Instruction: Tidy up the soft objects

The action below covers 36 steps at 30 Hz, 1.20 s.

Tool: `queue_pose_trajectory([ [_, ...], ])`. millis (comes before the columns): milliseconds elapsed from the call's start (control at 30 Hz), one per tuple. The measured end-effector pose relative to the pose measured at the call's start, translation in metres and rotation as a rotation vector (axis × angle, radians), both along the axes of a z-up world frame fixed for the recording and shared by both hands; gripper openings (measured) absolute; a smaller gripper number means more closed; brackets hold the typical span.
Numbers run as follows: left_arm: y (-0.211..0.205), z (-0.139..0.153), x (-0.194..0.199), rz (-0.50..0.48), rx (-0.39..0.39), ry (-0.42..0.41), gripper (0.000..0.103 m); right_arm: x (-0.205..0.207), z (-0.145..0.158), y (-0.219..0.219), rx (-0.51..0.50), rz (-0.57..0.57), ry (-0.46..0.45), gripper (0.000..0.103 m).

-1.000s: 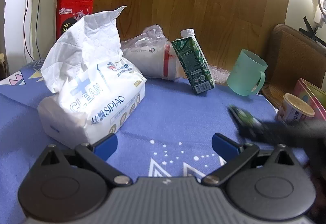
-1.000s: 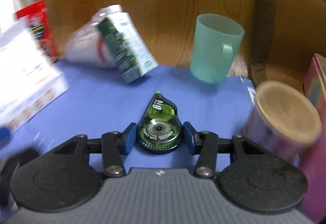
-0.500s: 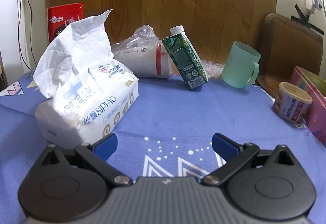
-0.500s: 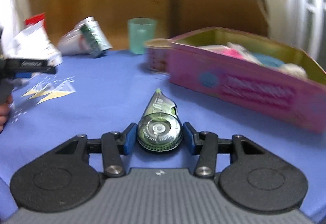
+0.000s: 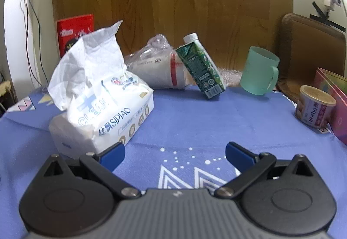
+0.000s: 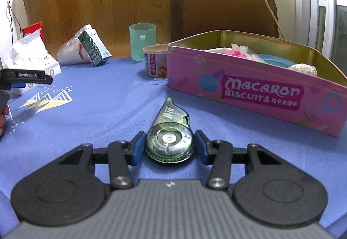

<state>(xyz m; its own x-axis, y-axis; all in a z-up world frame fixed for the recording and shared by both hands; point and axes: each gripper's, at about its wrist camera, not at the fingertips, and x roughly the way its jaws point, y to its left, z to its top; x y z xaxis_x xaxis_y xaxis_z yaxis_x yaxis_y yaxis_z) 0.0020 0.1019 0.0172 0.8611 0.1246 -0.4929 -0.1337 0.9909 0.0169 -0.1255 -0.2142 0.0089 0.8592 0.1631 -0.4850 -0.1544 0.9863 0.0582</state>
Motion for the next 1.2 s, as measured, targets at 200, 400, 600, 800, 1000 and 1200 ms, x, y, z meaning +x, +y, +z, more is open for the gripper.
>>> queue_pose_trajectory([
  [200, -0.0090, -0.0001, -0.0061, -0.033, 0.056, -0.026, 0.102, -0.0005, 0.0003, 0.0044, -0.023, 0.002, -0.001, 0.052],
  [400, -0.0075, 0.0000, -0.0033, -0.043, 0.035, -0.014, 0.102, 0.0000, -0.0001, 0.0026, -0.016, 0.004, -0.001, 0.052],
  [600, -0.0062, -0.0003, -0.0029, -0.043, 0.019, -0.009, 0.102, 0.0001, -0.0001, 0.0023, -0.015, 0.005, -0.001, 0.052],
  [800, -0.0059, -0.0002, -0.0035, -0.049, 0.014, -0.013, 0.102, 0.0000, 0.0000, 0.0025, -0.016, 0.003, -0.002, 0.052],
  [1000, -0.0064, 0.0004, -0.0055, -0.047, 0.011, -0.022, 0.102, -0.0008, -0.0004, 0.0025, -0.014, 0.003, -0.005, 0.052],
  [1200, -0.0057, 0.0005, -0.0060, -0.050, 0.004, -0.027, 0.102, -0.0004, -0.0002, 0.0024, -0.020, 0.003, -0.005, 0.052],
])
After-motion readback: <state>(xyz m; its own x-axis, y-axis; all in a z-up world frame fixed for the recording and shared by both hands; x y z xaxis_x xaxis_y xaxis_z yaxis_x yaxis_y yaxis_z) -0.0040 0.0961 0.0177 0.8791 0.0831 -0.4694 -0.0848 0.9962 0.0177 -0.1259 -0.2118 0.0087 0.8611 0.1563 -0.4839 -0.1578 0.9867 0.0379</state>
